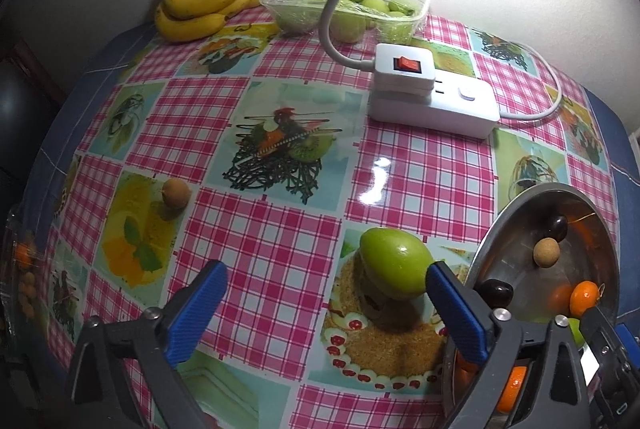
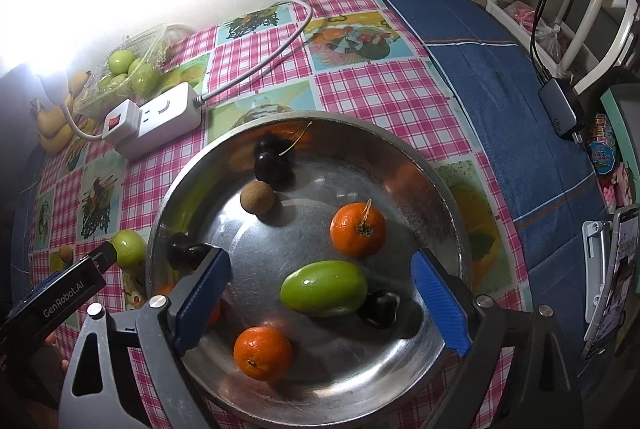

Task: Organize fruits
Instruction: 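Withdraw both open tools from the basin toward the green mango and kiwi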

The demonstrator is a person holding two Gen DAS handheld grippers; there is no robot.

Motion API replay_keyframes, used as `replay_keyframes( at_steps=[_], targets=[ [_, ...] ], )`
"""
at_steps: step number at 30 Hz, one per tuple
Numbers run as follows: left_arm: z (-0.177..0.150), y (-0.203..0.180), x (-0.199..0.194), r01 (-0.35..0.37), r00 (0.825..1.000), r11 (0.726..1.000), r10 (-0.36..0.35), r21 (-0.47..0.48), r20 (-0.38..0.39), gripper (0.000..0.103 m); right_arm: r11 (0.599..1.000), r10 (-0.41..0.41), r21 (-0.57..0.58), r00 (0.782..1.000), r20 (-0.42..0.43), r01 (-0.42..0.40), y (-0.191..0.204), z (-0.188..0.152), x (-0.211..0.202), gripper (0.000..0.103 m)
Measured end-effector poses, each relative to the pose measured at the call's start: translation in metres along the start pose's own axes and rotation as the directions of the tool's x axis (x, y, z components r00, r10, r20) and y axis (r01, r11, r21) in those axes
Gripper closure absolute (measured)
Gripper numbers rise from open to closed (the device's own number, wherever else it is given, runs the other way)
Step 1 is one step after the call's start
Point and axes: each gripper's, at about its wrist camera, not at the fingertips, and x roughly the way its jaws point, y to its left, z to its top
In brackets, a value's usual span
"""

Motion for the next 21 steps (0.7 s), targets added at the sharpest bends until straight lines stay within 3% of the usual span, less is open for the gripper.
replay_keyframes(
  at_steps=[1, 13, 21],
  targets=[
    [0.0, 0.0, 0.0, 0.0, 1.0, 1.0, 0.0, -0.001, 0.002, 0.0, 1.0, -0.003, -0.003, 1.0, 0.003, 0.003, 0.001, 0.0, 0.0, 0.0],
    [-0.004, 0.008, -0.002, 0.033, 0.999, 0.999, -0.033, -0.019, -0.008, 0.0, 1.0, 0.0, -0.017, 1.0, 0.017, 0.0, 0.008, -0.001, -0.004, 0.0],
    [-0.005, 0.022, -0.009, 0.008, 1.0, 1.0, -0.008, -0.02, 0.017, 0.0, 1.0, -0.024, 0.0, 1.0, 0.015, 0.024, 0.008, -0.001, -0.006, 0.0]
  ],
)
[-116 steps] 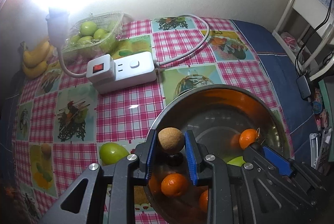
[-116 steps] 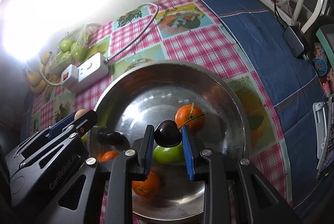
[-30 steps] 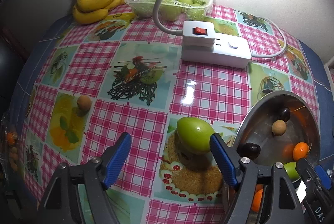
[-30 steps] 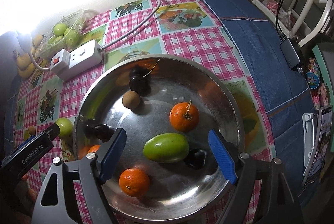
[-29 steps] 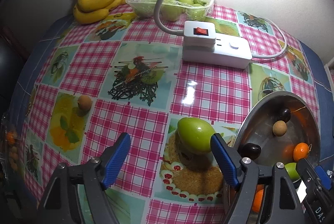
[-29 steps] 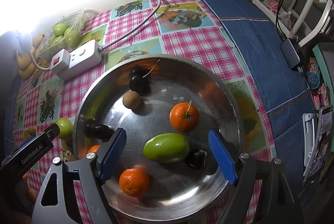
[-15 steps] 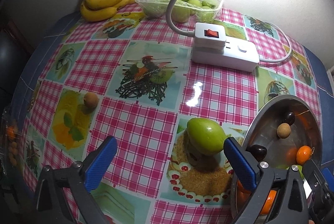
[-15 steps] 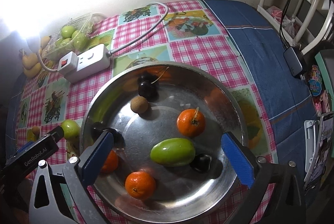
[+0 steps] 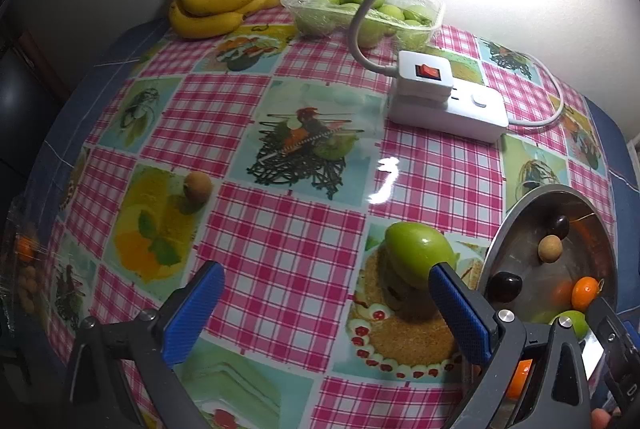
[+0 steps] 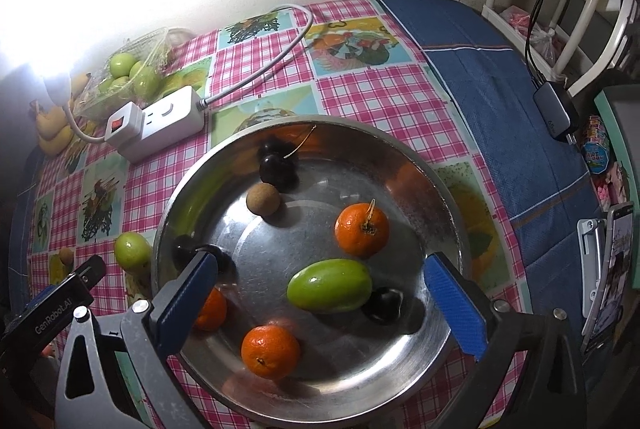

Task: Organize fruits
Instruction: 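Withdraw both open tools from the basin toward the green mango and kiwi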

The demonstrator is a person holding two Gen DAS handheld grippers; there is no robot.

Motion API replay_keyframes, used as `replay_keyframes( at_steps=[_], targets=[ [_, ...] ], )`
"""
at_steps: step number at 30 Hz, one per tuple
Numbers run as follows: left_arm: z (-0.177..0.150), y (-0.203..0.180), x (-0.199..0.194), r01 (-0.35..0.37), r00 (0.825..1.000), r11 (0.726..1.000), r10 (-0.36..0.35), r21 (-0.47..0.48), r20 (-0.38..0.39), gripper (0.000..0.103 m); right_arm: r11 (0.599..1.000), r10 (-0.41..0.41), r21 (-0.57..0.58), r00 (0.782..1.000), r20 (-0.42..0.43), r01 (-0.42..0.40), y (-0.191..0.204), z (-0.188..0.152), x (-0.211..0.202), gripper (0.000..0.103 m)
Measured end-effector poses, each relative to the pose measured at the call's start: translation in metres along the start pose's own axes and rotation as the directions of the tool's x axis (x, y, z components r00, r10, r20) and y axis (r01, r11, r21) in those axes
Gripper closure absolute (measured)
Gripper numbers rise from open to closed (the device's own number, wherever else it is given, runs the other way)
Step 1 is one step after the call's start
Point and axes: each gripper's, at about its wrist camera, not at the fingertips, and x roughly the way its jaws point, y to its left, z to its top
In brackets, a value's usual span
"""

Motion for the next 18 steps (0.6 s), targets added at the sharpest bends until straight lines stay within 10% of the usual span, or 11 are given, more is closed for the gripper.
replay_keyframes(
  at_steps=[18],
  targets=[
    [0.007, 0.049, -0.012, 0.002, 1.0, 0.997, 0.0, -0.078, 0.028, 0.0, 0.998, -0.034, -0.058, 0.999, -0.01, 0.033, 0.04, -0.005, -0.005, 0.0]
  ],
)
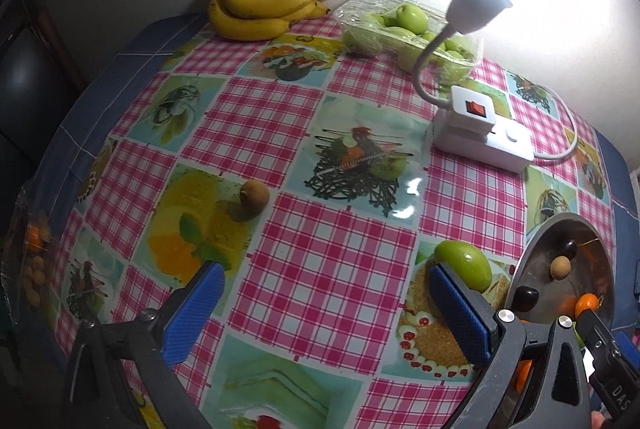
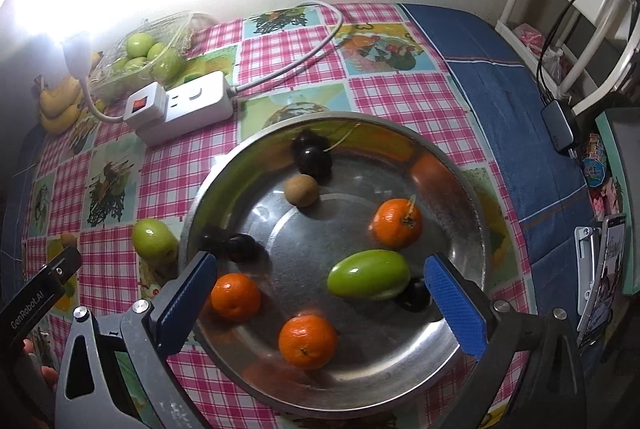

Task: Organize fruits
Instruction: 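Withdraw both open tools from the basin toward the green mango and kiwi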

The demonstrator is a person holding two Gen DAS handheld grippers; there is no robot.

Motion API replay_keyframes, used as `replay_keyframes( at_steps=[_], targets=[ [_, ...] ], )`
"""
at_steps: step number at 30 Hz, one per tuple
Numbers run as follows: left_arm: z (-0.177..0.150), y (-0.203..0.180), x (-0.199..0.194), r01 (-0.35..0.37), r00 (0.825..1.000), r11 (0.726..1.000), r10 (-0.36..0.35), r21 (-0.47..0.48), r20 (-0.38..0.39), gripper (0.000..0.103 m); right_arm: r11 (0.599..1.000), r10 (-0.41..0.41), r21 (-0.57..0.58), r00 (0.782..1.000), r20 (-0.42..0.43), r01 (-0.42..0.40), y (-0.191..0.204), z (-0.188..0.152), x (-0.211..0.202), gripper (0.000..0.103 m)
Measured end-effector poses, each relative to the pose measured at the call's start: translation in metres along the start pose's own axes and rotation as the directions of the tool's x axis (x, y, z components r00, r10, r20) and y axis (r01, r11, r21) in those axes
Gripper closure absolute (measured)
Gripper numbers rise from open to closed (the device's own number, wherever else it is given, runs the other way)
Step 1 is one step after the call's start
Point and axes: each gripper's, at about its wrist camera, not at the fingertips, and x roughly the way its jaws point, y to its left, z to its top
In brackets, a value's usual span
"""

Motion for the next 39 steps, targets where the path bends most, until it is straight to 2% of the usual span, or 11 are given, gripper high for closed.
replay_keyframes(
  at_steps=[10, 16, 22, 26, 32, 39],
  targets=[
    [0.011, 0.031, -0.005, 0.037, 0.999, 0.997, -0.036, -0.065, 0.013, 0.0, 0.998, 0.03, -0.051, 0.999, 0.015, -0.03, 0.045, 0.0, -0.006, 0.0],
    [0.021, 0.063, -0.008, 0.027, 0.999, 0.993, -0.023, -0.118, 0.037, 0.0, 0.993, 0.072, -0.092, 0.997, 0.001, -0.072, 0.073, -0.003, -0.003, 0.0],
    [0.03, 0.084, -0.007, 0.056, 0.997, 0.992, -0.05, -0.116, 0.054, 0.0, 0.985, 0.11, -0.135, 0.993, 0.029, -0.105, 0.095, -0.005, -0.006, 0.0],
    [0.036, 0.096, -0.005, 0.035, 0.997, 0.994, -0.028, -0.101, 0.069, 0.0, 0.979, 0.136, -0.156, 0.99, 0.03, -0.13, 0.108, -0.006, -0.004, 0.0],
    [0.041, 0.113, 0.011, 0.013, 0.999, 0.995, -0.009, -0.103, 0.044, 0.0, 0.969, 0.193, -0.163, 0.981, 0.03, -0.185, 0.126, -0.009, 0.002, 0.0],
    [0.04, 0.121, 0.034, 0.041, 0.999, 0.991, -0.042, -0.129, -0.004, 0.0, 0.957, 0.194, -0.221, 0.981, 0.018, -0.185, 0.145, -0.014, 0.008, 0.0]
  ],
)
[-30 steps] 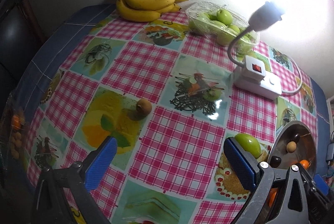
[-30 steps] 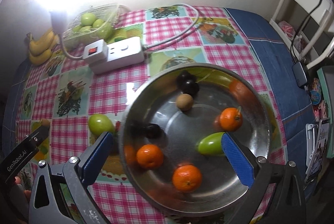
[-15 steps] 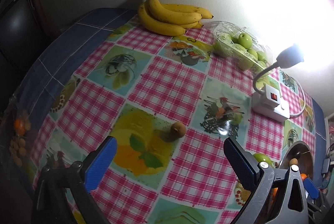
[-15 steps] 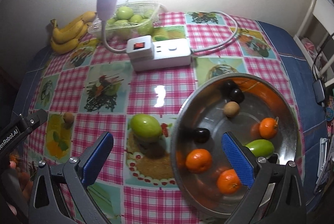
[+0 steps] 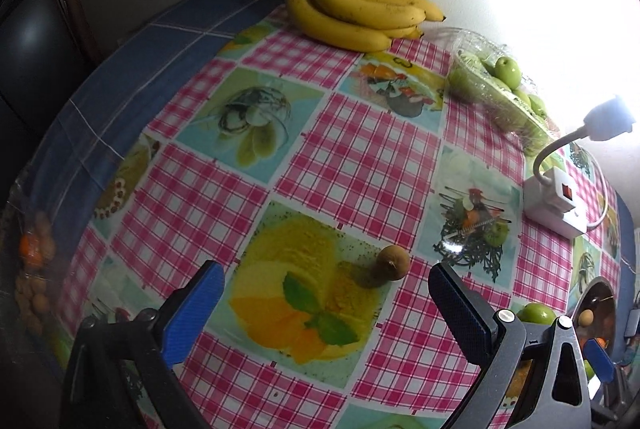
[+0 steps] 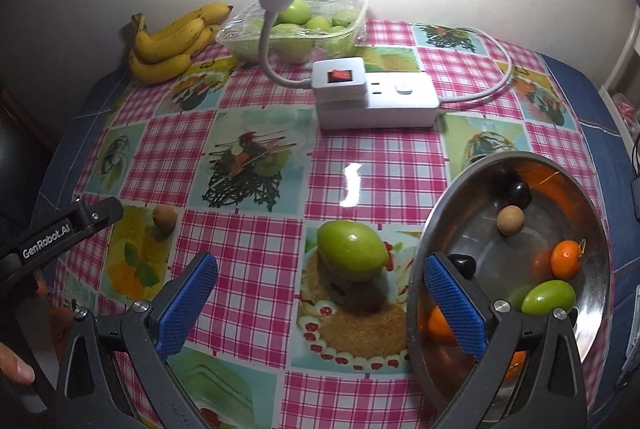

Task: Organize fruits
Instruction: 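Withdraw both open tools from the basin toward the green mango and kiwi, then grasp the green mango with the right tool while the left tool grasps a kiwi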

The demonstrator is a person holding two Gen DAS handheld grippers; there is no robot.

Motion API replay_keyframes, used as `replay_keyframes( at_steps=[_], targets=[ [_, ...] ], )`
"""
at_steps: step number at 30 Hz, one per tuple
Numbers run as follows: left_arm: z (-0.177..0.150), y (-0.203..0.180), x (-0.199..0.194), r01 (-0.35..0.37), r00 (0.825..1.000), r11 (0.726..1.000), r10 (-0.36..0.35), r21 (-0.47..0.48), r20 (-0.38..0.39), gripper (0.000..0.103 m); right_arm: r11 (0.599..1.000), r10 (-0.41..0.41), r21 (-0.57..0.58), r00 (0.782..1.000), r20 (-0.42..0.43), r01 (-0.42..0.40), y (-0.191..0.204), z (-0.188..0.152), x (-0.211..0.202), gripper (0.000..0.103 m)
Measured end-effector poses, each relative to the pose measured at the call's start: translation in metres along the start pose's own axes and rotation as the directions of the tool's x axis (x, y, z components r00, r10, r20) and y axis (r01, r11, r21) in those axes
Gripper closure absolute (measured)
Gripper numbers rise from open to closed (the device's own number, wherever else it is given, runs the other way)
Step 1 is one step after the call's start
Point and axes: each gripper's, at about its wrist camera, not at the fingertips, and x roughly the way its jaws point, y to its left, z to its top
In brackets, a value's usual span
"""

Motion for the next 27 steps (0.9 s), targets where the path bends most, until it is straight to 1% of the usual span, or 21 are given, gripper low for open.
replay_keyframes(
  at_steps=[6, 9, 14, 16, 17, 19, 20, 22, 24, 26, 27],
  targets=[
    [0.002, -0.007, 0.006, 0.017, 1.0, 1.0, -0.017, 0.025, -0.001, 0.0, 1.0, 0.01, -0.013, 1.0, -0.02, -0.01, 0.008, -0.001, 0.01, 0.0],
    [0.003, -0.013, 0.009, 0.019, 1.0, 0.998, -0.02, 0.058, 0.003, 0.0, 1.0, 0.001, -0.018, 1.0, -0.028, -0.001, 0.009, -0.001, 0.014, 0.0],
    [0.006, -0.021, 0.014, 0.048, 0.999, 0.995, -0.049, 0.093, 0.005, 0.0, 1.0, 0.008, 0.011, 1.0, -0.023, -0.008, 0.001, 0.001, 0.018, 0.0],
    [0.006, -0.025, 0.016, 0.068, 0.998, 0.99, -0.069, 0.121, 0.003, 0.0, 1.0, 0.013, 0.013, 1.0, -0.018, -0.013, 0.0, 0.002, 0.018, 0.0],
    [0.007, -0.028, 0.017, 0.069, 0.997, 0.988, -0.071, 0.141, 0.006, 0.0, 1.0, 0.012, 0.011, 1.0, -0.012, -0.012, 0.001, 0.003, 0.018, 0.0],
    [0.006, -0.034, 0.02, 0.045, 0.999, 0.984, -0.047, 0.173, 0.006, 0.0, 1.0, 0.004, 0.002, 1.0, -0.002, -0.004, 0.002, 0.005, 0.019, 0.002],
    [0.006, -0.035, 0.021, 0.045, 0.999, 0.983, -0.046, 0.18, 0.006, 0.0, 1.0, 0.004, -0.004, 1.0, -0.003, -0.004, 0.002, 0.006, 0.02, 0.003],
    [0.006, -0.038, 0.025, 0.058, 0.998, 0.98, -0.059, 0.189, -0.004, 0.001, 1.0, 0.004, -0.008, 1.0, -0.001, -0.004, 0.002, 0.006, 0.021, 0.013],
    [0.005, -0.039, 0.028, 0.065, 0.998, 0.98, -0.063, 0.19, -0.014, 0.003, 1.0, 0.001, -0.009, 1.0, -0.007, -0.001, 0.001, 0.007, 0.024, 0.019],
    [0.003, -0.042, 0.033, 0.082, 0.996, 0.977, -0.077, 0.199, -0.034, 0.012, 1.0, -0.006, -0.011, 1.0, -0.012, 0.006, -0.001, 0.007, 0.027, 0.025],
    [0.002, -0.043, 0.036, 0.09, 0.996, 0.976, -0.082, 0.2, -0.044, 0.014, 1.0, -0.011, -0.01, 1.0, -0.016, 0.011, -0.002, 0.007, 0.029, 0.029]
  ],
)
